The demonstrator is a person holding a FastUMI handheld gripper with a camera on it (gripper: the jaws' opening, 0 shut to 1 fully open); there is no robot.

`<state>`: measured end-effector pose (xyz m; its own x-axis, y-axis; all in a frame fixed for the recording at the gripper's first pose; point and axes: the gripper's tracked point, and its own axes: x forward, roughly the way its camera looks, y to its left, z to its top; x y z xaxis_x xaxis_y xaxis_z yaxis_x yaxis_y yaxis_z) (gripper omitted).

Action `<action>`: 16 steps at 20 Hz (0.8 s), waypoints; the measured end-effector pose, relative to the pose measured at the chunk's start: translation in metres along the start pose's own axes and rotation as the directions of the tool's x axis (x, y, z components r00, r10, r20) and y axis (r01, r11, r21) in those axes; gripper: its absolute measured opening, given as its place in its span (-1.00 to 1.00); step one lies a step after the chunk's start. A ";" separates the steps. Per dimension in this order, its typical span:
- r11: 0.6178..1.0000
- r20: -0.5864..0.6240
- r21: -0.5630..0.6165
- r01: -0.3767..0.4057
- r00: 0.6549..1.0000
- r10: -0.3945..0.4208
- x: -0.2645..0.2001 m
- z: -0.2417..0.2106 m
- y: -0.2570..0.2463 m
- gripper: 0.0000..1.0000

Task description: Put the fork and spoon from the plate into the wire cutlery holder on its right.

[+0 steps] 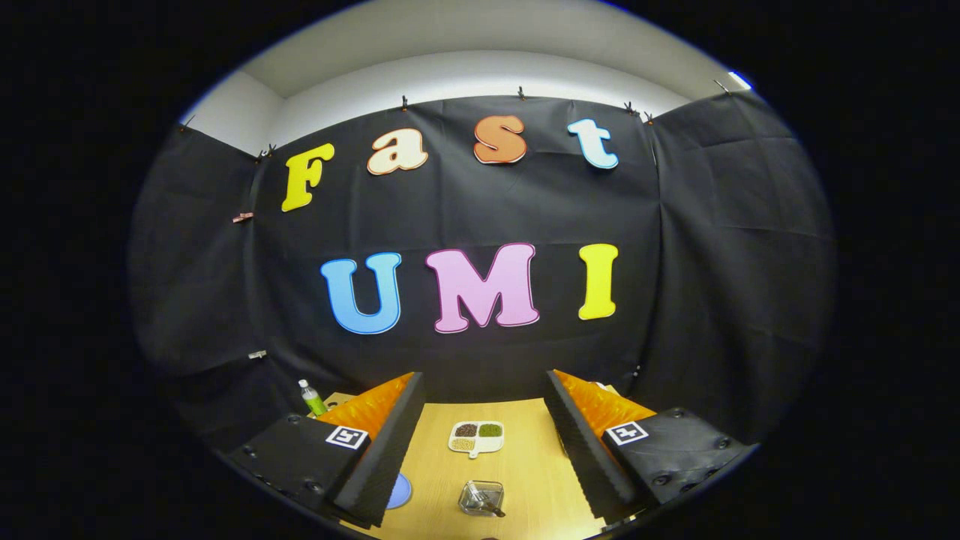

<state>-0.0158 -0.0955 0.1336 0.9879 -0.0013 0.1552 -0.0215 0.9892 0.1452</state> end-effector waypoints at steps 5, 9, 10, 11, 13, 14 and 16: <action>0.999 -0.042 0.034 -0.029 0.999 0.030 0.014 -0.009 0.010 0.98; 0.998 -0.046 0.040 -0.039 0.998 0.040 0.029 -0.007 0.015 0.98; 0.999 -0.041 0.037 -0.038 0.998 0.040 0.031 -0.004 0.016 0.98; 0.999 -0.039 0.037 -0.037 0.998 0.039 0.032 -0.004 0.017 0.98; 0.998 -0.027 0.043 -0.048 0.998 0.049 0.035 -0.001 0.020 0.98; 0.998 -0.016 0.046 -0.052 0.998 0.053 0.036 0.000 0.020 0.98; 0.998 0.017 0.045 -0.053 0.998 0.052 0.037 0.007 0.019 0.98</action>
<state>0.0194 -0.0774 0.1493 0.9827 0.0478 0.1791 -0.0805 0.9803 0.1804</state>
